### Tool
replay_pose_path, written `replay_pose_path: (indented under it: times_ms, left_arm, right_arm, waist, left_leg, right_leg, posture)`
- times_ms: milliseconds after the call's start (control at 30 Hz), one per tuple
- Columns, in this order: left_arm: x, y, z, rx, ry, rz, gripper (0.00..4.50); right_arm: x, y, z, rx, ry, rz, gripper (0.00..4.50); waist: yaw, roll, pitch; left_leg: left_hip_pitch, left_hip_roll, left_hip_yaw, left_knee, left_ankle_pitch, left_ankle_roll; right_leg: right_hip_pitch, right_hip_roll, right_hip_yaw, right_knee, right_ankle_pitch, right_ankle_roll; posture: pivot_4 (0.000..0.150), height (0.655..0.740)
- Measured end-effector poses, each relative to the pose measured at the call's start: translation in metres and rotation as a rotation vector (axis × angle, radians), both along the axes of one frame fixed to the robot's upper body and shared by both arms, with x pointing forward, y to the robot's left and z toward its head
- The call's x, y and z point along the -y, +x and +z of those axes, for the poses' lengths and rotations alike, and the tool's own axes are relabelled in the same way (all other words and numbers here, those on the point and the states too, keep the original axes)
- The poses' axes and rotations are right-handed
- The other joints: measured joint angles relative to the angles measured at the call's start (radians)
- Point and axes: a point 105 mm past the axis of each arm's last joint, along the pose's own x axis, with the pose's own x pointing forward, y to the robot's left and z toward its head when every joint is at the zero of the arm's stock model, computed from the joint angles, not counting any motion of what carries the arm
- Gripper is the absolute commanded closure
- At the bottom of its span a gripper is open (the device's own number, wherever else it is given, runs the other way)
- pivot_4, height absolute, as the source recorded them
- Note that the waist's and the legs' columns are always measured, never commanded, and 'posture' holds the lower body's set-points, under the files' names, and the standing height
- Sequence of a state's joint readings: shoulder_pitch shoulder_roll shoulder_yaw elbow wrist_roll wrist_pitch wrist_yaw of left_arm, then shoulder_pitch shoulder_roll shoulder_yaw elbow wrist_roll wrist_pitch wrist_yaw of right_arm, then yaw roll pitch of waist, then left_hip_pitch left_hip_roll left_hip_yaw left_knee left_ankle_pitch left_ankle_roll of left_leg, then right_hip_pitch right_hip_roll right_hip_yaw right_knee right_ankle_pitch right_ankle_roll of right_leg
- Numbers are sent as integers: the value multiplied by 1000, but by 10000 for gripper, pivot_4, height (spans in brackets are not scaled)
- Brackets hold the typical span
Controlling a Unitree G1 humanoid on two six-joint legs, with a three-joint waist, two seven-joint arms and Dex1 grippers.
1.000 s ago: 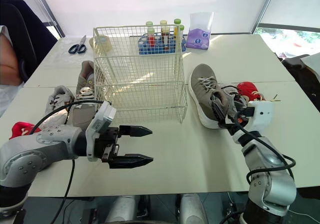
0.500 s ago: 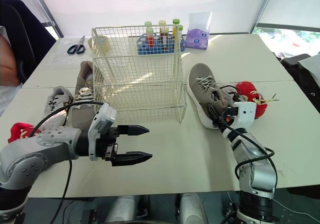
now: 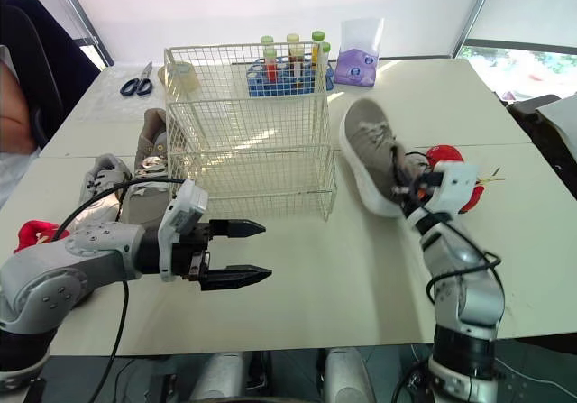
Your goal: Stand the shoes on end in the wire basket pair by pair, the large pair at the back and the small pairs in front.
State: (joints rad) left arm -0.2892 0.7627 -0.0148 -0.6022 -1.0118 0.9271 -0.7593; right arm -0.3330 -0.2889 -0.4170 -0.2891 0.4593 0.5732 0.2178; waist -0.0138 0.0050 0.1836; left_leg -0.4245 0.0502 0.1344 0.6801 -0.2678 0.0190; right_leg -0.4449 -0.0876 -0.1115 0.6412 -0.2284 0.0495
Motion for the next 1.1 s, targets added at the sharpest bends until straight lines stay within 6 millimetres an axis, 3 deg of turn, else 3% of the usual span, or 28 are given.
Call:
replay_pose_path:
  times_ms: [100,167,300,400,500,600,700,767,933,1100]
  left_arm:
    - [-1,3,3,5,-4,2,0]
    - [-3,4,12,11,-31,4,0]
    - [-17,9,42,52,-96,46,0]
    - [-33,16,60,90,-100,109,0]
    - [-54,28,71,93,-96,191,0]
    - [-68,37,92,96,-154,230,0]
    - [-107,44,132,145,-250,349,0]
    - [-124,39,146,147,-281,382,0]
    - [-126,21,149,79,-300,322,0]
    - [-118,11,134,-1,-313,279,0]
  right_arm:
    - [16,-2,67,174,20,-15,40425]
    - [20,-9,101,251,5,16,40425]
    - [34,-18,166,340,-142,104,40425]
    - [51,-31,228,459,-183,181,40425]
    - [34,-57,267,612,-216,415,40425]
    - [5,-61,260,590,-312,662,40425]
    - [-33,-49,222,406,-423,943,40425]
    - [-49,-50,205,330,-477,1076,40425]
    - [-87,-57,190,340,-653,1258,40425]
    - [-102,-52,182,369,-678,1312,40425]
  waist:
    - [4,0,0]
    - [5,0,0]
    - [1,0,1]
    - [0,3,3]
    - [-3,2,3]
    - [-8,1,3]
    - [-12,2,3]
    - [-7,3,4]
    - [3,2,4]
    - [2,-1,5]
  left_leg:
    - [-1,0,-1,-1,0,0]
    - [-1,0,-1,-1,0,0]
    - [-1,-1,0,-1,-1,3]
    - [-1,-1,0,-2,-2,3]
    - [0,0,0,-4,-2,3]
    - [0,2,0,-3,-2,3]
    - [0,3,1,-3,-2,2]
    - [-1,2,1,-3,-1,1]
    - [-2,-1,2,-2,1,-2]
    - [-2,-1,2,0,0,-2]
  right_leg:
    - [0,1,-1,0,0,2]
    - [0,1,-1,0,-1,2]
    - [0,0,-1,-3,-1,2]
    - [1,1,-1,-6,-1,2]
    - [2,5,-1,-8,-1,2]
    - [2,5,-1,-8,0,2]
    - [1,4,-1,-7,0,2]
    - [0,3,-1,-7,0,2]
    - [1,-1,-2,-8,1,6]
    - [2,-2,-2,-9,2,7]
  posture:
    - [1500,7400]
    - [1500,7400]
    - [1500,7400]
    - [1500,7400]
    - [1500,7400]
    - [1500,7400]
    - [1500,7400]
    - [1500,7400]
    - [1500,7400]
    - [1500,7400]
